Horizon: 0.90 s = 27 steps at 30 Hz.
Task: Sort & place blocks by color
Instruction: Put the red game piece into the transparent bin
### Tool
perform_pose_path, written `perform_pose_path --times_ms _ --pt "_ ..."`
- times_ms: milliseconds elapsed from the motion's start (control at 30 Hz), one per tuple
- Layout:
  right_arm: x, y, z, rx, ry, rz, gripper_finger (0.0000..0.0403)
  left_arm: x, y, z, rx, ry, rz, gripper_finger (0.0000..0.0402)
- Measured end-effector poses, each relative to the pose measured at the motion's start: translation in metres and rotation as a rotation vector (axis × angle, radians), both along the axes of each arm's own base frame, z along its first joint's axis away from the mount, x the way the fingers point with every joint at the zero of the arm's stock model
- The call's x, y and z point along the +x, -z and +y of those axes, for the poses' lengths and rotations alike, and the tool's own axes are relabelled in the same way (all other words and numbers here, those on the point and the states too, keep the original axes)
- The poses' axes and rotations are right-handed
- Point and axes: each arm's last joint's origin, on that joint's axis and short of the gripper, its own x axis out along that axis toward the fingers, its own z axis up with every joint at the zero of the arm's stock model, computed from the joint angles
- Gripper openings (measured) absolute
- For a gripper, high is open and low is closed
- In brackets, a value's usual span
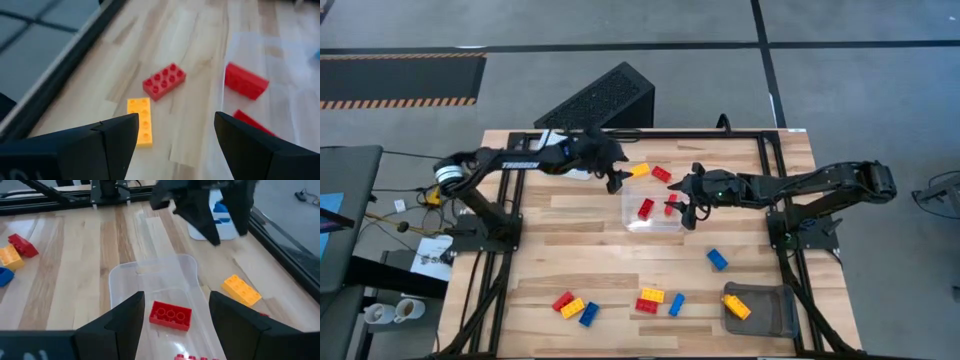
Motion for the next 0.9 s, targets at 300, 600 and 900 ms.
perform_pose_path --times_ms 300,600,900 --pt "0.002 0.011 -0.023 0.039 0.231 0.021 0.0243 -0.037 0.002 -0.024 0.030 -0.036 -0.285 0.0248" --pt "0.024 0.025 -0.085 0.145 0.292 0.167 0.0243 -0.051 -0.023 -0.047 0.031 0.070 -0.417 0.0247" --pt "0.065 0.042 -0.136 0.142 0.305 0.485 0.0243 -0.048 -0.022 -0.061 0.050 0.137 -0.389 0.0247"
